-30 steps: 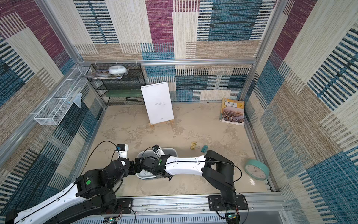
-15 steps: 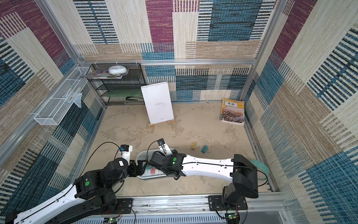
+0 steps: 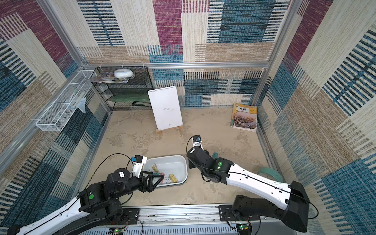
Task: Take out the binder clips from the storage box
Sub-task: Place the binder clip at the center of the board.
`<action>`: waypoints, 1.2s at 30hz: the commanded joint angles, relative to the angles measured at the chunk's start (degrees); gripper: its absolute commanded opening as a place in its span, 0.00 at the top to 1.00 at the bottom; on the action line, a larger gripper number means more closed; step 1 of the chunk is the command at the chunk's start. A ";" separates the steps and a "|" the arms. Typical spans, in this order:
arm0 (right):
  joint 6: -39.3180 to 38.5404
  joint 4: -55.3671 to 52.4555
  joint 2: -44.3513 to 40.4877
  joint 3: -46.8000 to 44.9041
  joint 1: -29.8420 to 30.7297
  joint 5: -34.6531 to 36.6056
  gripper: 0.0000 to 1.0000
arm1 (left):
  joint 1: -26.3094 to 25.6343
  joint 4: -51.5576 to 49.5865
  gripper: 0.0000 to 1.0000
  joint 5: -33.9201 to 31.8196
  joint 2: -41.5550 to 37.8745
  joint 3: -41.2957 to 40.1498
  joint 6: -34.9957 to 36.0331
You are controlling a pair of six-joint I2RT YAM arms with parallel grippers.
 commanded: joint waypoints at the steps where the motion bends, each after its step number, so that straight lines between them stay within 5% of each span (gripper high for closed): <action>1: -0.23 1.51 -4.30 -2.58 -3.49 -1.47 1.00 | 0.05 4.79 0.03 2.62 1.79 0.39 1.30; 14: 0.34 -2.80 -9.12 -10.18 -18.96 4.19 1.00 | 0.07 7.88 0.03 3.68 8.91 2.77 3.65; 23: 0.09 -0.82 -0.95 -10.83 -18.35 -4.84 1.00 | 0.03 7.85 0.02 3.24 7.95 2.37 3.91; 36: 5.27 -3.57 12.69 -9.32 -8.06 1.45 1.00 | 0.03 7.23 0.02 2.02 7.43 2.24 3.92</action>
